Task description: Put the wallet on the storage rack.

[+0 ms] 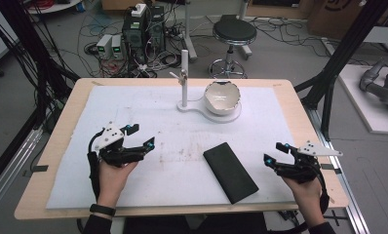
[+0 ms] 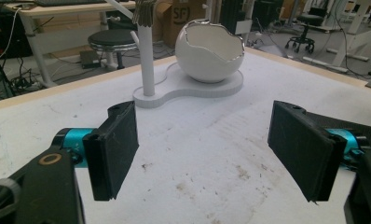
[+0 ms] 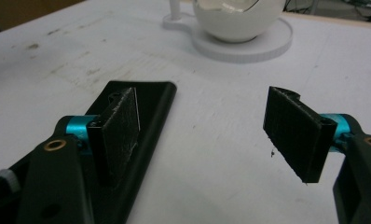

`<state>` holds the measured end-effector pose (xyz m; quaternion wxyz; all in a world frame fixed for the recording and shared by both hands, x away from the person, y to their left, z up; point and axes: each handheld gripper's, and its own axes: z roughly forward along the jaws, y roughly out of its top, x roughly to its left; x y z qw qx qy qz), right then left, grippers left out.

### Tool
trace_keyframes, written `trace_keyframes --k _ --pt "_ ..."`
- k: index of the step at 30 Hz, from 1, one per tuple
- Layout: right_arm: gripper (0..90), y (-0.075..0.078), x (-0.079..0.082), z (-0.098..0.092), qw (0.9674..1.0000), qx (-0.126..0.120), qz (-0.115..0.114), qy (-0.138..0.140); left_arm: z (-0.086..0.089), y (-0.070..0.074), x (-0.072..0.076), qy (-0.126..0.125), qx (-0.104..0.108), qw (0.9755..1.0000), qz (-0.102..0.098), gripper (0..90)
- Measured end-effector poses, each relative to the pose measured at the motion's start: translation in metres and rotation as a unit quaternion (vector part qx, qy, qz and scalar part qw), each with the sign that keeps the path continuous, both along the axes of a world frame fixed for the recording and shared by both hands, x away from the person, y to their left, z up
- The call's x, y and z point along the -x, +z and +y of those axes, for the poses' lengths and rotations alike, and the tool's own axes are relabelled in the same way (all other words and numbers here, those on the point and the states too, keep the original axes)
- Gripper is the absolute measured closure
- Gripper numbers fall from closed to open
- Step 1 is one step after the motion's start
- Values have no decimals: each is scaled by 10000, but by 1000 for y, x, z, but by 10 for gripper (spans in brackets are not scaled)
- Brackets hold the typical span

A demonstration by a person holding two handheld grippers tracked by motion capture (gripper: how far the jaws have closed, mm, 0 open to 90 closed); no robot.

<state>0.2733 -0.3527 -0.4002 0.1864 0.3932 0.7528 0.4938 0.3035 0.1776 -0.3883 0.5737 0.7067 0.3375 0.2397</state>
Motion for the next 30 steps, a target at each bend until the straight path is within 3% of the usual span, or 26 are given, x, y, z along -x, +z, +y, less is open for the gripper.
trace_keyframes --k 7,12,13,14,17,20,24,25,27,29,30 --pt "283 -18 22 10 9984 61 554 126 -2 1 -4 -28 1 10000 -21 243" --pt "366 -33 29 15 9953 139 932 230 -8 1 -7 -75 -27 10000 -16 243" --pt "383 -37 31 18 9931 176 1130 245 -9 0 -7 -86 -38 10000 -13 243" --pt "383 -37 31 18 9931 176 1130 245 -10 0 -8 -99 -59 9999 -18 243" --pt "423 -42 31 21 9895 53 1402 340 -12 -1 -10 -114 -52 9999 16 243" --pt "480 -47 29 23 9855 98 1625 470 -14 -1 -10 -130 -92 9999 27 243" --pt "606 -51 27 24 9804 -116 1839 696 -17 -1 -10 -140 -91 9999 4 243" --pt "617 -53 27 25 9776 -259 1954 734 -17 -1 -10 -133 -94 9999 10 243" --pt "610 -55 26 25 9774 -318 1953 746 -17 -1 -10 -152 -104 9998 26 243" --pt "603 -57 24 24 9735 -452 2114 743 -17 -1 -9 -154 -114 9998 15 243" --pt "608 -57 23 23 9735 -465 2108 759 -17 -1 -8 -154 -114 9998 13 243"
